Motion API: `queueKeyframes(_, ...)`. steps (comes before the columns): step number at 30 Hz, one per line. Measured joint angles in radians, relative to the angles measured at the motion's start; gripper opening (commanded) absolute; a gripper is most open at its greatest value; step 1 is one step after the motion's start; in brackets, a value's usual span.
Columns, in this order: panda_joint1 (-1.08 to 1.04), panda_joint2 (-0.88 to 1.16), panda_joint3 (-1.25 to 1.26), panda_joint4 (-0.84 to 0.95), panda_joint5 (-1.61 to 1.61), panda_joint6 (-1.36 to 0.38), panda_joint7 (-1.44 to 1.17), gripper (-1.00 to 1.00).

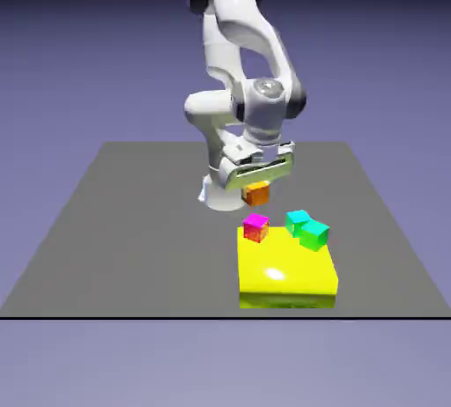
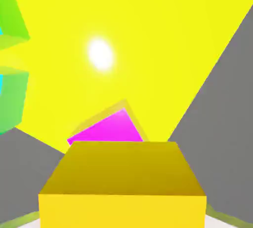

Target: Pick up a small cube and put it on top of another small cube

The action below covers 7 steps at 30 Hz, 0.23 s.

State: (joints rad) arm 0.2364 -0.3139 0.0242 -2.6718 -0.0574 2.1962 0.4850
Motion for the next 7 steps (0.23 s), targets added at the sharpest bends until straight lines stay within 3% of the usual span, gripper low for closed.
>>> queueKeyframes(4, -0.006, 0.107, -0.003, -0.067, -0.016, 0.174, 0.011, -1.0)
queueKeyframes(5, -0.007, 0.11, -0.003, -0.07, -0.017, 0.18, 0.011, 1.0)
queueKeyframes(7, -0.007, 0.11, -0.003, -0.07, -0.02, 0.18, 0.013, 1.0)
